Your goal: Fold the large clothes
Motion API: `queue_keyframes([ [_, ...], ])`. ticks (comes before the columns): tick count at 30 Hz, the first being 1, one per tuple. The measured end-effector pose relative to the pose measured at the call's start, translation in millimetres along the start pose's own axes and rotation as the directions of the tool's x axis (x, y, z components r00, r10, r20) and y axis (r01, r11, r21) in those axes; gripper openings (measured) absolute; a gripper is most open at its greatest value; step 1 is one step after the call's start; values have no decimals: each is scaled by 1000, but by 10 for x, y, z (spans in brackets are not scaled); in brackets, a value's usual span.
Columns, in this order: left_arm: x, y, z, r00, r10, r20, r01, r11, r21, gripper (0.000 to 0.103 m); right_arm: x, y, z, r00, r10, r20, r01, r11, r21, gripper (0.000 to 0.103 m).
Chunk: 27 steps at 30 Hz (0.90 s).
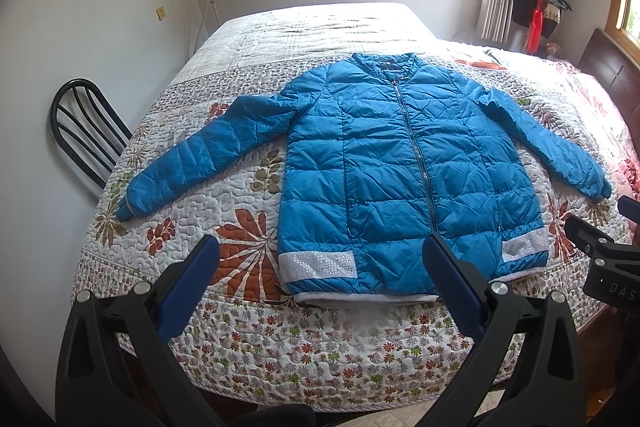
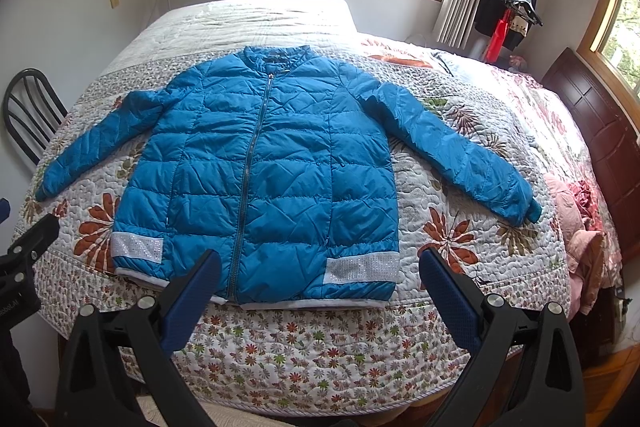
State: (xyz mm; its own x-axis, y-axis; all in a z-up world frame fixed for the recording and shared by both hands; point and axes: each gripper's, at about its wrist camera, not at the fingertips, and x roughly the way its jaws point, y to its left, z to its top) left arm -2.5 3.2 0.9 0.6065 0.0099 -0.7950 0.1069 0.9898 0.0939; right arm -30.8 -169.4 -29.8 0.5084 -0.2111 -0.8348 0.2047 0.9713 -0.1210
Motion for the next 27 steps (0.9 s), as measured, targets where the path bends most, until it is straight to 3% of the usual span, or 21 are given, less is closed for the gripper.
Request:
queue_keyframes([
  [27, 38, -26, 161, 1000, 10, 5, -10, 1000, 29, 100, 53, -21, 86, 1000, 25, 10, -25, 1000, 7, 99],
])
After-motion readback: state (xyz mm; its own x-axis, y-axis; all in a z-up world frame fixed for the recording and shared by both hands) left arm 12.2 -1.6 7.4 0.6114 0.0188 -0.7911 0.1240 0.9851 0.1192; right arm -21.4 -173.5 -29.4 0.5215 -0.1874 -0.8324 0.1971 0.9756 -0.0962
